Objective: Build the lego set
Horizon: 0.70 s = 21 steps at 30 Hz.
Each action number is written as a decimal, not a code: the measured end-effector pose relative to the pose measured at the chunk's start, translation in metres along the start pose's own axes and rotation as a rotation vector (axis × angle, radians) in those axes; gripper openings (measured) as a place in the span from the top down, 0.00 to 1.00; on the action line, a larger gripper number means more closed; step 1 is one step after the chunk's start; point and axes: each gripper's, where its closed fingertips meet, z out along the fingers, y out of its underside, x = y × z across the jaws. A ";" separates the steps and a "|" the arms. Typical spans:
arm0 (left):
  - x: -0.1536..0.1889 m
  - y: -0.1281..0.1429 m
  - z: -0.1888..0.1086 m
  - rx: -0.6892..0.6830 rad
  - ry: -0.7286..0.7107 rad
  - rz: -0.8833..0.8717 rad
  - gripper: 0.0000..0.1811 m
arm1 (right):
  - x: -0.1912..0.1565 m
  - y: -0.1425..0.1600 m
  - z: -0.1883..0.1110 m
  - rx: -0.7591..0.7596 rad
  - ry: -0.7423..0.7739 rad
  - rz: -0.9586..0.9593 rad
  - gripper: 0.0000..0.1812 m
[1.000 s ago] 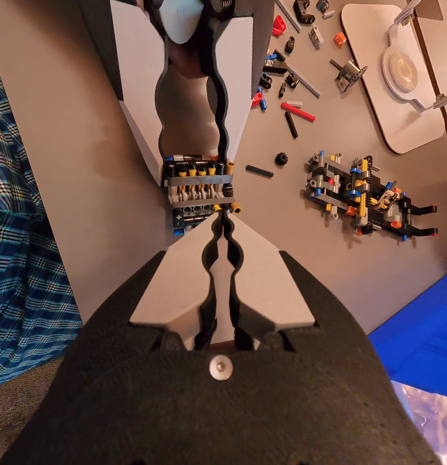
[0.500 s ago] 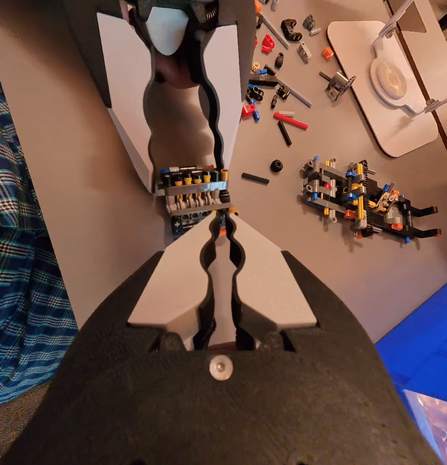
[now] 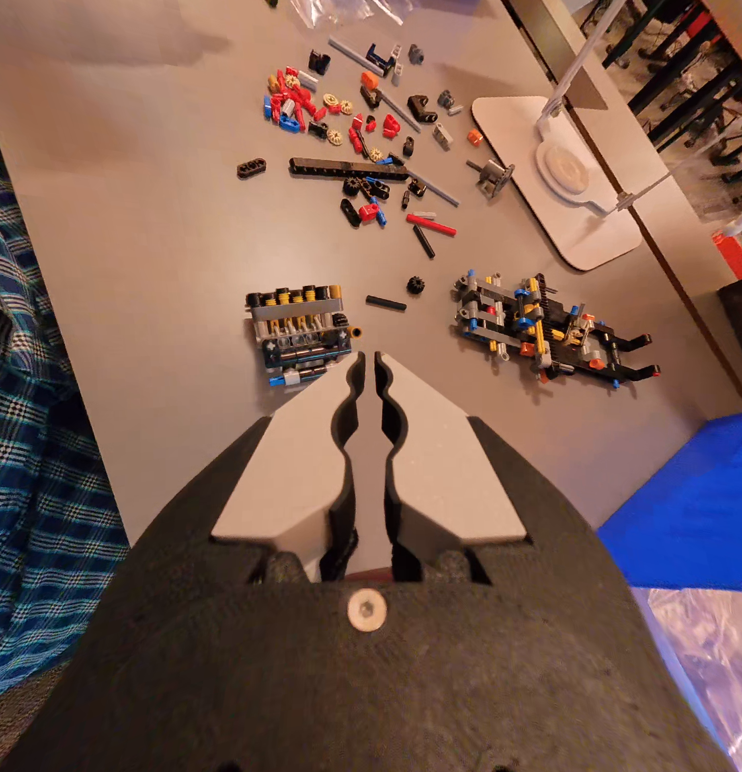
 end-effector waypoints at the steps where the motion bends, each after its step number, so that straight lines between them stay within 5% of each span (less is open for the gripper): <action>1: -0.011 0.019 -0.007 -0.049 -0.051 -0.023 0.81 | -0.002 -0.001 0.001 0.002 -0.001 -0.008 0.99; 9: -0.031 0.092 -0.018 -0.199 -0.138 -0.229 0.87 | -0.009 -0.011 0.002 0.021 -0.008 -0.028 0.99; 21: -0.028 0.094 -0.004 -0.166 -0.123 -0.378 0.96 | -0.013 -0.015 0.006 0.026 -0.019 -0.031 1.00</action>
